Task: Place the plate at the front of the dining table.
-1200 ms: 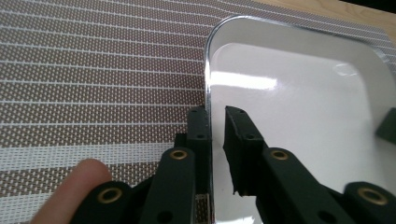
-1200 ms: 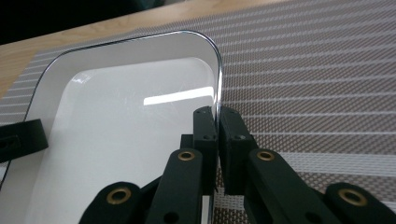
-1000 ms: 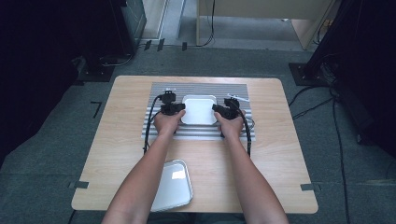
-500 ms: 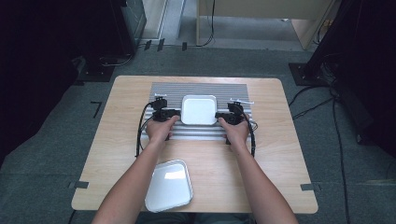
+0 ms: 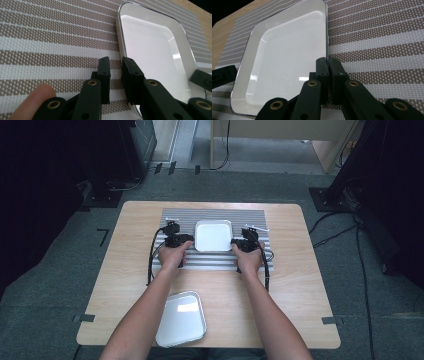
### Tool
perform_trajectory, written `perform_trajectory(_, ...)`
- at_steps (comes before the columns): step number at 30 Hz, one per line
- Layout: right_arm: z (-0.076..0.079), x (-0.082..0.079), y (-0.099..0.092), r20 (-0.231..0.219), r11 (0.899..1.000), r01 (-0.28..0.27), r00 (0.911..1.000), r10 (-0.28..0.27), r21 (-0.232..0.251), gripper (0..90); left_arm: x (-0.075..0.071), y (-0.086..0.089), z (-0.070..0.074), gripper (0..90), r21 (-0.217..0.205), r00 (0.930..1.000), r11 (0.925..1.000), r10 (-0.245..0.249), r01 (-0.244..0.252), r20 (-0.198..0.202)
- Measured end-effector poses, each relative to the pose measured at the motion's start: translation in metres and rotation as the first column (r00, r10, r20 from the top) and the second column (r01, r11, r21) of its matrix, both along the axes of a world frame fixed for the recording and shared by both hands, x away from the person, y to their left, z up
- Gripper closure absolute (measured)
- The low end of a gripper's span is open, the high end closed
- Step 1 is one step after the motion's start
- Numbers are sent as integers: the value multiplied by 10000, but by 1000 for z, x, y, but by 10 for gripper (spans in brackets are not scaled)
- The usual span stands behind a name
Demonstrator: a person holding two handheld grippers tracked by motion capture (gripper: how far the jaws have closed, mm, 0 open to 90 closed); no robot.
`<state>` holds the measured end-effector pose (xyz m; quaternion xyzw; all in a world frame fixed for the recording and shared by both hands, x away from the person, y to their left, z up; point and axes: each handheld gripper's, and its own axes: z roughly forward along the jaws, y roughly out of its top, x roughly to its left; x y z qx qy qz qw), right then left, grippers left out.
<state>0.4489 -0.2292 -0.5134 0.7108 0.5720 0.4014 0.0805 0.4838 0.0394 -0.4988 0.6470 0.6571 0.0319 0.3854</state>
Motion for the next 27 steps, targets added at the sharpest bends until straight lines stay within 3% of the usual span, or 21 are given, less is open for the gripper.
perform_trajectory(1,0,0,3,60,10000,39,10000,-38,-44,880,3,3,1,766,-296,9998,9993,210,-208,46)
perform_trajectory(3,0,0,5,69,10000,38,10000,-38,-30,879,4,4,2,764,-358,9997,9990,256,-254,55)
perform_trajectory(5,-2,1,8,95,9996,-97,9999,95,250,875,6,0,0,722,-636,9997,9977,-229,222,-94)
perform_trajectory(6,-2,1,8,95,9996,-97,9999,95,250,875,6,0,0,716,-636,9997,9977,-229,222,-94)
perform_trajectory(7,-2,1,9,106,9992,-143,9998,139,367,874,6,-4,0,716,-355,9997,9990,-259,258,-36)
perform_trajectory(9,-1,0,12,131,9998,-58,9999,55,191,871,5,-7,-1,710,-136,9997,9997,-218,219,70)
perform_trajectory(15,1,-1,7,531,10000,-9,9986,10,-12,792,2,1,5,688,-141,9990,9998,-119,125,422)
perform_trajectory(17,2,-3,-1,1207,9993,-269,9924,234,270,751,0,8,9,678,-101,9968,9999,43,-35,792)
perform_trajectory(18,3,-4,-3,1675,9984,-432,9852,364,372,732,0,8,9,668,-101,9968,9999,43,-35,792)
perform_trajectory(20,4,-5,-5,1848,9985,-524,9816,488,145,733,-3,12,11,650,-209,9946,9998,94,-73,1033)
perform_trajectory(21,7,-7,-6,2012,9968,-774,9763,803,-222,690,-5,17,11,557,-417,9943,9990,-124,169,1062)
perform_trajectory(22,7,-7,-6,2012,9968,-774,9763,803,-222,690,-5,17,11,518,-417,9943,9990,-124,169,1062)
perform_trajectory(23,12,-10,-5,2111,9933,-1092,9707,1146,-368,623,-6,17,11,468,-614,9913,9971,-372,452,1263)
perform_trajectory(24,12,-10,-5,2111,9933,-1092,9707,1146,-368,623,-7,17,12,468,-596,9885,9962,-550,640,1412)
perform_trajectory(25,15,-11,-4,2051,9910,-1271,9697,1329,-409,597,-10,17,13,431,-430,9840,9960,-705,785,1635)
perform_trajectory(26,21,-15,-1,2164,9840,-1649,9603,1759,-681,469,-13,16,16,354,-153,9814,9966,-775,815,1755)
perform_trajectory(27,21,-15,-1,2164,9840,-1649,9603,1759,-681,469,-15,16,18,354,112,9803,9964,-842,835,1789)
